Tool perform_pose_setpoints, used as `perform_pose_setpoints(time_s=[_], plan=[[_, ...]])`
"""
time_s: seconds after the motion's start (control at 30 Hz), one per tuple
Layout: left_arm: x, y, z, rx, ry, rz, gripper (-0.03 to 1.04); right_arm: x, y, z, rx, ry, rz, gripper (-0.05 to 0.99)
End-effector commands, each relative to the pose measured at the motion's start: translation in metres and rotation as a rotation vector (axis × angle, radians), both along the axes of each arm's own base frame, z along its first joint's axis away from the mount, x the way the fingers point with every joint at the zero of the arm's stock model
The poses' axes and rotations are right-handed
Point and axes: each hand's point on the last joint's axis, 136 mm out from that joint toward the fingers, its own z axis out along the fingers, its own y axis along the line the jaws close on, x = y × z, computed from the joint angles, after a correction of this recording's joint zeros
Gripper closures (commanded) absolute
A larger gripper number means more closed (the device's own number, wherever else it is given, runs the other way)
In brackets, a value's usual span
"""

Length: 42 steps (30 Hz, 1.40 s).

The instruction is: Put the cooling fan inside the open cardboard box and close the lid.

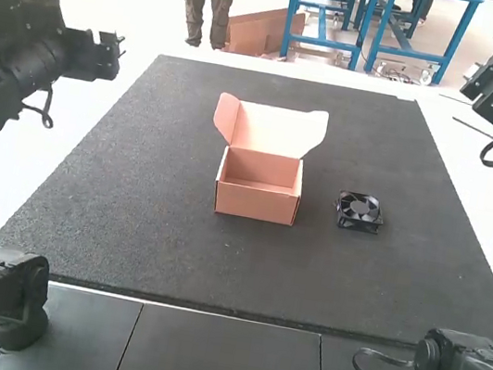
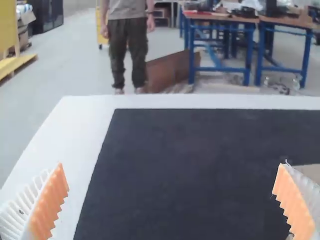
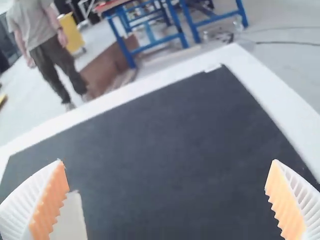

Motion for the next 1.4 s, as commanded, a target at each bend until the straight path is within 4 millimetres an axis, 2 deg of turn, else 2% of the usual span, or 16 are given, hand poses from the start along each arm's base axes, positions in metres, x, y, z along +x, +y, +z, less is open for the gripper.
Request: perform_pose_setpoints(time_s=[0.0, 0.07, 0.1, 0.2, 0.23, 0.4, 0.47, 0.6, 0.7, 0.8, 0.9, 1.23, 1.37], plan=[[0.012, -0.002, 0.001, 0.009, 0.044, -0.007, 0.04, 0.009, 0.018, 0.004, 0.055, 0.016, 0.078, 0.03], [0.017, -0.009, -0.01, 0.031, 0.101, -0.033, 0.04, 0.017, 0.015, 0.006, 0.013, 0.027, 0.077, 0.03], [0.017, -0.018, -0.016, 0.035, 0.128, -0.074, 0.04, 0.024, 0.014, -0.002, -0.027, 0.066, 0.082, 0.03], [0.013, -0.038, -0.019, 0.034, 0.145, -0.146, 0.04, 0.037, 0.01, -0.049, -0.091, 0.297, 0.085, 0.03], [0.012, -0.045, -0.017, 0.033, 0.137, -0.171, 0.04, 0.041, 0.009, -0.056, -0.122, 0.338, 0.094, 0.03], [0.004, -0.094, -0.013, 0.038, 0.129, -0.322, 0.04, 0.061, 0.0, -0.075, -0.285, 0.437, 0.148, 0.03], [-0.002, -0.112, -0.012, 0.041, 0.139, -0.38, 0.04, 0.065, -0.003, -0.089, -0.33, 0.499, 0.175, 0.03], [-0.013, -0.138, -0.015, -0.003, 0.194, -0.45, 0.04, 0.073, -0.004, -0.109, -0.335, 0.56, 0.214, 0.03], [-0.014, -0.141, -0.026, 0.001, 0.245, -0.458, 0.04, 0.072, 0.001, -0.125, -0.351, 0.622, 0.255, 0.03], [-0.018, -0.141, -0.043, 0.015, 0.304, -0.46, 0.04, 0.065, 0.009, -0.152, -0.339, 0.733, 0.312, 0.03], [-0.02, -0.14, -0.049, 0.023, 0.334, -0.458, 0.04, 0.061, 0.008, -0.17, -0.332, 0.805, 0.325, 0.03], [-0.023, -0.142, -0.052, 0.028, 0.348, -0.469, 0.04, 0.062, -0.001, -0.231, -0.314, 0.972, 0.34, 0.03], [-0.022, -0.142, -0.051, 0.027, 0.343, -0.471, 0.04, 0.068, -0.004, -0.247, -0.307, 1.005, 0.339, 0.03]])
